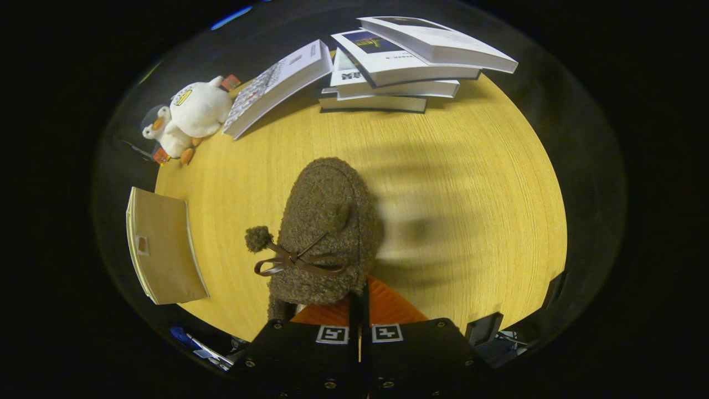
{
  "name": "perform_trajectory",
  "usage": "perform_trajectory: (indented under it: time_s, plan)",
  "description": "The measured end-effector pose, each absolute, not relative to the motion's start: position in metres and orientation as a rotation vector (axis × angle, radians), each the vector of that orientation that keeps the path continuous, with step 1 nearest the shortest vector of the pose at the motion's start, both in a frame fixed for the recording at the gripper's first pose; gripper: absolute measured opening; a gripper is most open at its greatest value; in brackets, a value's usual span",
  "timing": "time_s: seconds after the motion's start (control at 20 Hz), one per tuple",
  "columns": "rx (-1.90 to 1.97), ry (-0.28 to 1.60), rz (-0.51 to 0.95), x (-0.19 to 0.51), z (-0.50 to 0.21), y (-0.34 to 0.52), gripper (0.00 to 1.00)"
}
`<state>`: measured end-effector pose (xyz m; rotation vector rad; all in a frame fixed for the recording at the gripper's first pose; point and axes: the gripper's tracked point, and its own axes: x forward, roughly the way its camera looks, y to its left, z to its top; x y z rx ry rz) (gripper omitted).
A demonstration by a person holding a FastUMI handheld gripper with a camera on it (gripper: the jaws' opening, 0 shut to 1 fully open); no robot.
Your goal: Open the storage box then place both shoes into the box .Put the left shoe in first, then the right shoe, with the right side of both shoes facing outward in a uniform manner.
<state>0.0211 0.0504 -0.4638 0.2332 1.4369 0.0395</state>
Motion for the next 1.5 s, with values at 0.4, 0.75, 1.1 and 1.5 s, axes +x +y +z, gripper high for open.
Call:
perform_trajectory:
  time_s: [0.4, 0.75, 1.1, 1.5]
  plan:
    - [0.18, 1.328, 0.314, 0.052, -0.354, 0.17, 0.01]
    - [0.155, 1.296, 0.539, 0.076, -0.3, 0.301, 0.01]
    - [0.023, 1.28, 0.672, 0.075, -0.305, 0.41, 0.01]
    - [-0.176, 1.318, 0.716, 0.059, -0.358, 0.485, 0.01]
